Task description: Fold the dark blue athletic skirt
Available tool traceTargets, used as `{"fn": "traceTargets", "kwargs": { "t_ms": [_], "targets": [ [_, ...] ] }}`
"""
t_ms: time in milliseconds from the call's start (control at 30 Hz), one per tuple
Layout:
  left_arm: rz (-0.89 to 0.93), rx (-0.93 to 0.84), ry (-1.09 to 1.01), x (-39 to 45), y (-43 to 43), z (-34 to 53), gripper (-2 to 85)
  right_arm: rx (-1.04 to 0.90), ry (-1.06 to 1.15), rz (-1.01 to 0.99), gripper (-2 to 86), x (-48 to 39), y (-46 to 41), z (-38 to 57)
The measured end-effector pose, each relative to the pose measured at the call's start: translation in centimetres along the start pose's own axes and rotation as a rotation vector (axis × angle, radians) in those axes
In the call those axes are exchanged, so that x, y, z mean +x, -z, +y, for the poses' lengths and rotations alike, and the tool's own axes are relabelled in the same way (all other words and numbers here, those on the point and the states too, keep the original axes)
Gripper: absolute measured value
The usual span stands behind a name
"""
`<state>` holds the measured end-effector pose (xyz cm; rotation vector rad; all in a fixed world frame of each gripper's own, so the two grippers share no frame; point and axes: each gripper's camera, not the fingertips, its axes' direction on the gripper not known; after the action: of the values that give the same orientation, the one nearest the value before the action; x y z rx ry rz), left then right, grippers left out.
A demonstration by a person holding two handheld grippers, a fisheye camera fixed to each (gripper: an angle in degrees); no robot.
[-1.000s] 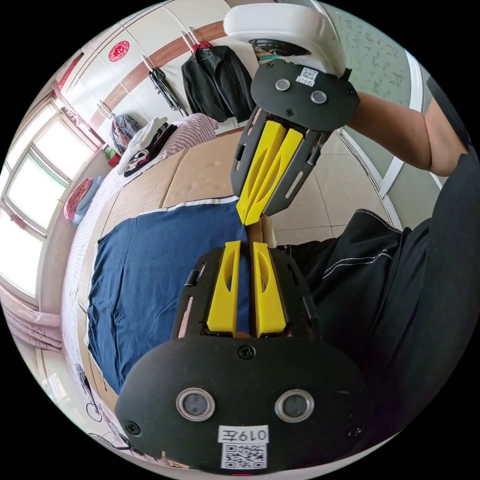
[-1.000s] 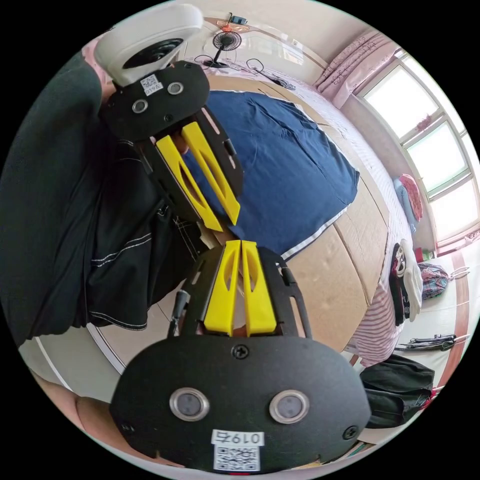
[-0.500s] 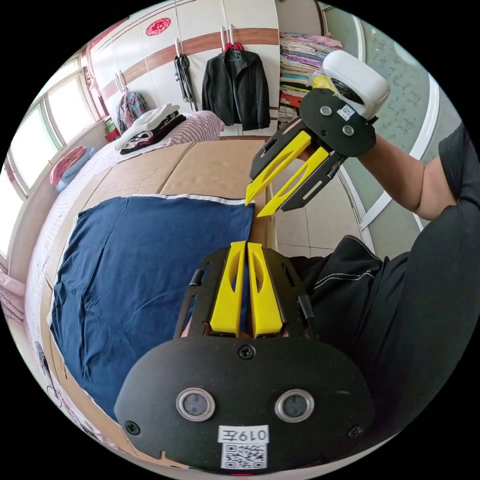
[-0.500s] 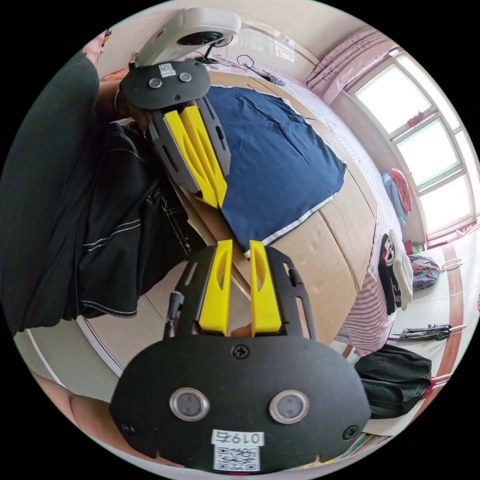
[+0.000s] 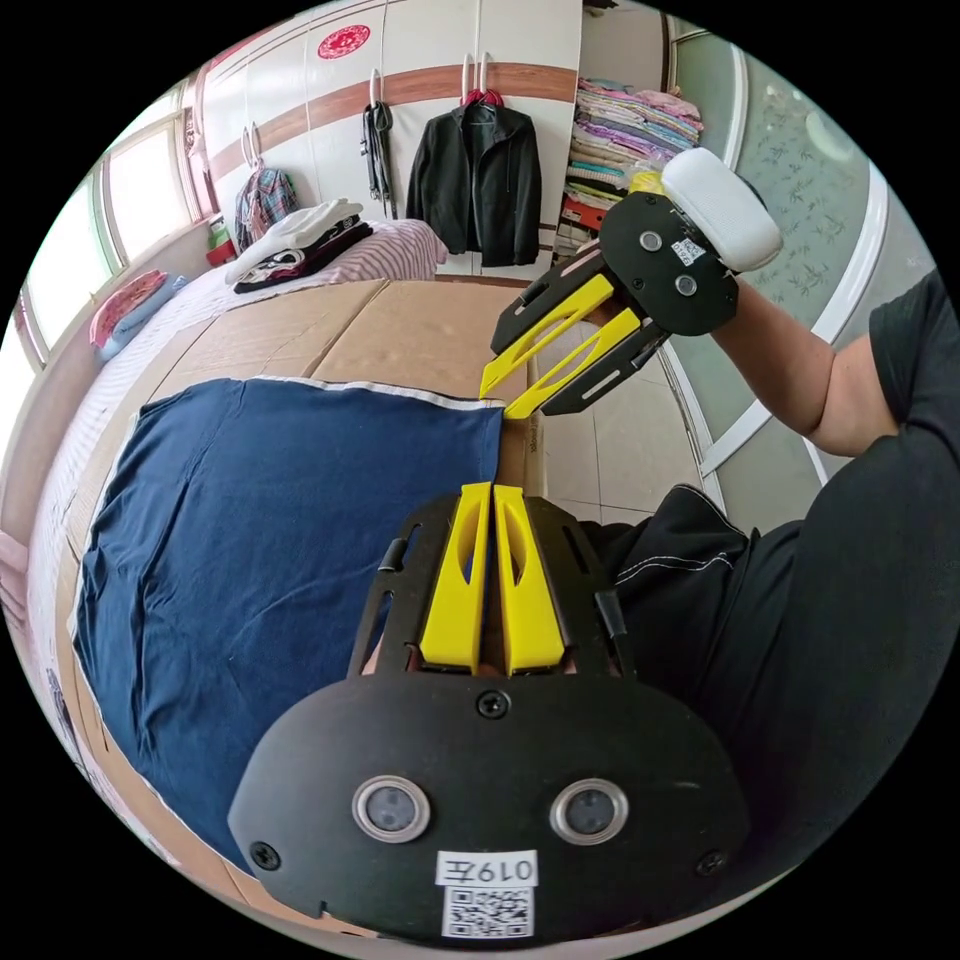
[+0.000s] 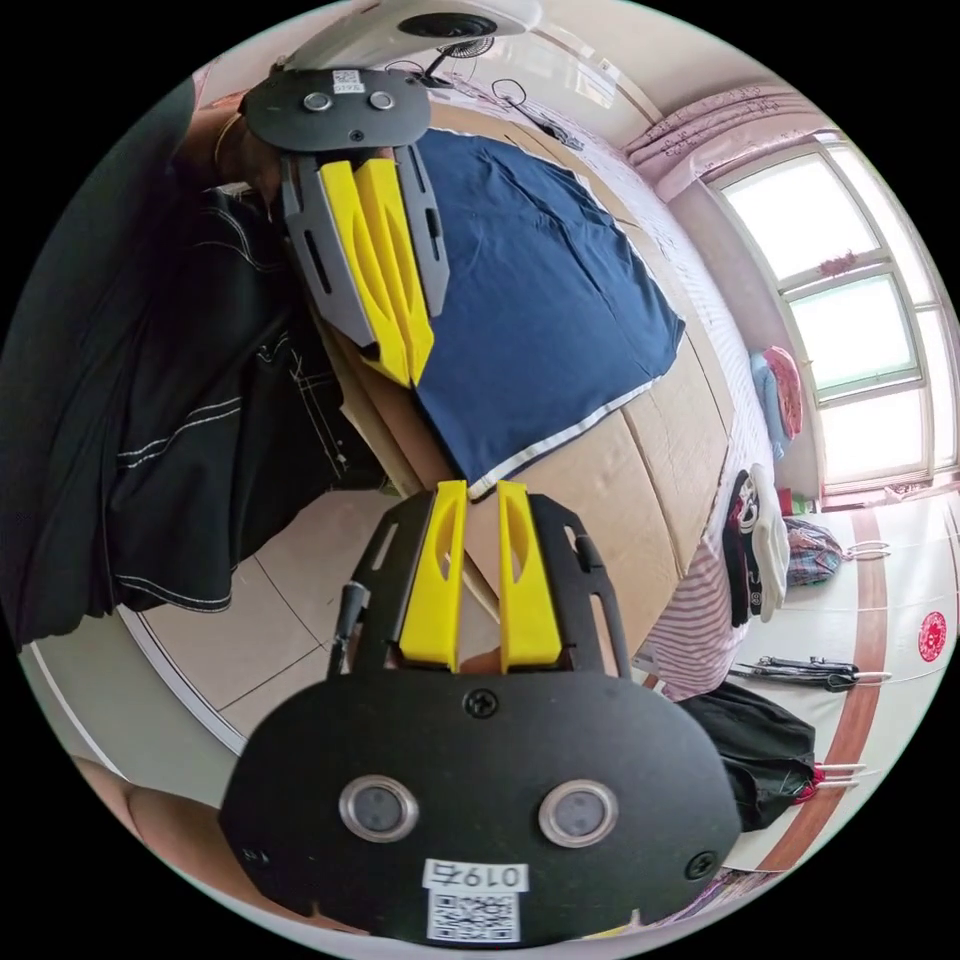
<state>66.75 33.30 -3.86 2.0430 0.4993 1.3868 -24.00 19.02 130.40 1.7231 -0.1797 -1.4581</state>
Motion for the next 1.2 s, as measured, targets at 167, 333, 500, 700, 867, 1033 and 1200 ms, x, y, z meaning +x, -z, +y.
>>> {"fn": "traceTargets", "kwargs": {
  "t_ms": [167, 333, 500, 700, 867, 1033, 1200],
  "targets": [
    [0.009, 0.003, 0.005, -1.2, 0.0, 0.4, 0.9, 0.001, -0.001, 0.007, 3.9, -0.5, 0.3, -1.3],
    [0.006, 0.006, 0.002, -2.1, 0.2, 0.8, 0.9, 0.005, 0.038, 0.089, 0.9, -2.0, 0.5, -2.8],
    [0.002, 0.007, 0.004, -2.9, 0.3, 1.6, 0.9, -0.063, 0.115, 0.138, -0.5, -3.7, -0.7, -4.5],
    [-0.007, -0.004, -0.022, -3.6, 0.4, 2.5, 0.8, -0.094, 0.106, 0.091, -0.8, -3.0, -0.9, -5.8],
    [-0.027, -0.017, -0.023, -4.8, 0.5, 4.0, 0.8, -0.112, 0.114, 0.133, -0.7, -4.0, -2.1, -7.0],
    [-0.023, -0.008, -0.054, -5.7, 1.7, 5.9, 0.7, -0.108, 0.063, 0.144, -0.5, -4.2, -2.3, -7.3],
    [-0.036, 0.088, -0.056, -7.3, 5.9, 9.7, 0.6, 0.009, -0.137, 0.017, -0.8, -0.8, 0.0, -6.5]
  ]
}}
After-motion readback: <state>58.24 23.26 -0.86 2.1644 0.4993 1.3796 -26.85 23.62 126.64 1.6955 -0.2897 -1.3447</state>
